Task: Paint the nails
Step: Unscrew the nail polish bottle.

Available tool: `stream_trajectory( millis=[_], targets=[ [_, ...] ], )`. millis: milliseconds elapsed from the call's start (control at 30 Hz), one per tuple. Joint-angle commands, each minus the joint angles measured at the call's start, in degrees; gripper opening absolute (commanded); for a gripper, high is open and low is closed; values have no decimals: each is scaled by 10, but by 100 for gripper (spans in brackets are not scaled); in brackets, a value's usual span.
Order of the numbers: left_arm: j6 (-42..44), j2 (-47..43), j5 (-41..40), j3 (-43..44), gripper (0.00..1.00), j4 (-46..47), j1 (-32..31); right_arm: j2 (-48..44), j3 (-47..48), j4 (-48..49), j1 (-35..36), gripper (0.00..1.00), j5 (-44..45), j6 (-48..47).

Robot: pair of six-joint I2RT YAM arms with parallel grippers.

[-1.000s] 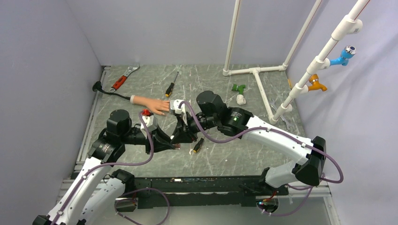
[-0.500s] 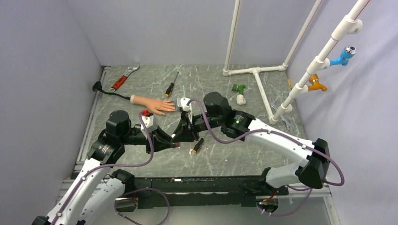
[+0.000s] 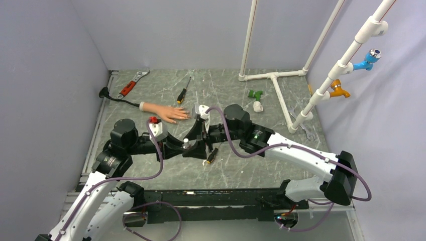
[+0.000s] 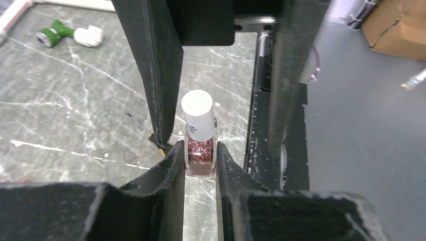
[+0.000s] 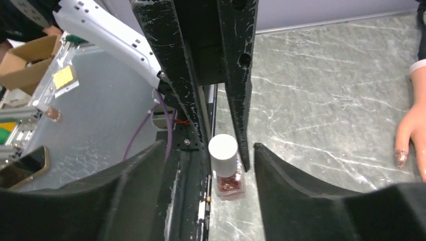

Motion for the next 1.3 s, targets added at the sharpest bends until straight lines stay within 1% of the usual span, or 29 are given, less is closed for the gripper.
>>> stream_trajectory(
  millis=[0, 67, 233, 367, 500, 667, 767, 1067, 1267],
  targets=[
    [14, -7, -53, 22, 0, 49, 1, -28, -1, 5, 8, 73, 54, 20],
    [14, -8, -86, 23, 0, 44, 1, -37, 4, -3, 8, 78, 100, 26],
    [8, -9, -147, 24, 0, 39, 1, -49, 17, -22, 8, 80, 244, 53],
    [6, -13, -168, 22, 0, 41, 1, -58, 7, 0, 8, 81, 287, 78],
    [3, -14, -180, 22, 0, 42, 1, -48, 28, -11, 10, 79, 327, 92],
    [-2, -13, -199, 22, 0, 43, 2, -31, 53, -24, 15, 71, 351, 96],
    [-6, -12, -211, 23, 0, 42, 3, -21, 68, -47, 18, 68, 363, 101],
    [-17, -2, -224, 25, 0, 44, 13, 20, 104, -70, 38, 67, 369, 103],
    [-18, -4, -229, 25, 0, 44, 17, 38, 123, -80, 51, 65, 398, 100]
  ],
)
